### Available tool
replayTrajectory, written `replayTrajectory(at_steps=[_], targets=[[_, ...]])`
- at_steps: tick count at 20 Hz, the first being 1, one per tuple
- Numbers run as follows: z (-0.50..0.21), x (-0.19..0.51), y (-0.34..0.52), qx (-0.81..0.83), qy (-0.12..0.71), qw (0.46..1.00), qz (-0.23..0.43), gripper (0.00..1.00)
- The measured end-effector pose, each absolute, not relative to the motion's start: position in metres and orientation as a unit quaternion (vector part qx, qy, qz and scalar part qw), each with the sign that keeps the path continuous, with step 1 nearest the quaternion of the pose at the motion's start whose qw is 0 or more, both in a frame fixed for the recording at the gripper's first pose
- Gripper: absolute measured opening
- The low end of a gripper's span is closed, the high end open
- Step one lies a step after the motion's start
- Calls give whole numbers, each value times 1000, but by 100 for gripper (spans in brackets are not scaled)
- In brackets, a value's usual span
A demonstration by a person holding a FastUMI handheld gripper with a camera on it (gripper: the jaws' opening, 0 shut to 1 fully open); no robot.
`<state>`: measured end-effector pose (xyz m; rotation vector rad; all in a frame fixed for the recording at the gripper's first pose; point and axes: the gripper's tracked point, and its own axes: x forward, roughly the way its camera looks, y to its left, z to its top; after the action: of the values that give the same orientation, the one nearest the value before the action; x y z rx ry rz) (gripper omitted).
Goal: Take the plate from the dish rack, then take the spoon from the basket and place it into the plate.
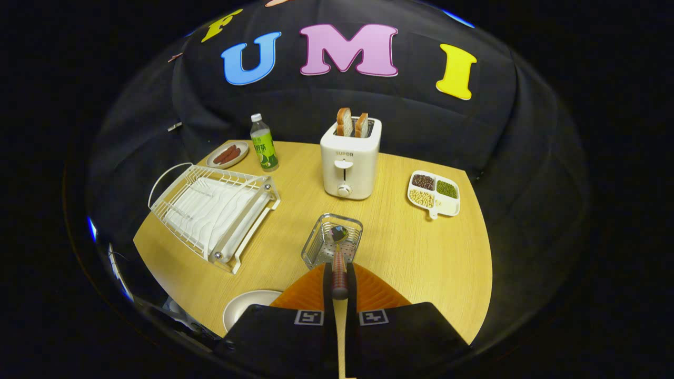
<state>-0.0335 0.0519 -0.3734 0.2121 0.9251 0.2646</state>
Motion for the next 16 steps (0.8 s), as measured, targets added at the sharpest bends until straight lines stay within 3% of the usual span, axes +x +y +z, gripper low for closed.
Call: replayTrajectory(at_steps=[8, 16], targets=[[-296, -69, 48, 146, 397, 894, 147, 9], [-329, -157, 79, 145, 451, 863, 176, 9]])
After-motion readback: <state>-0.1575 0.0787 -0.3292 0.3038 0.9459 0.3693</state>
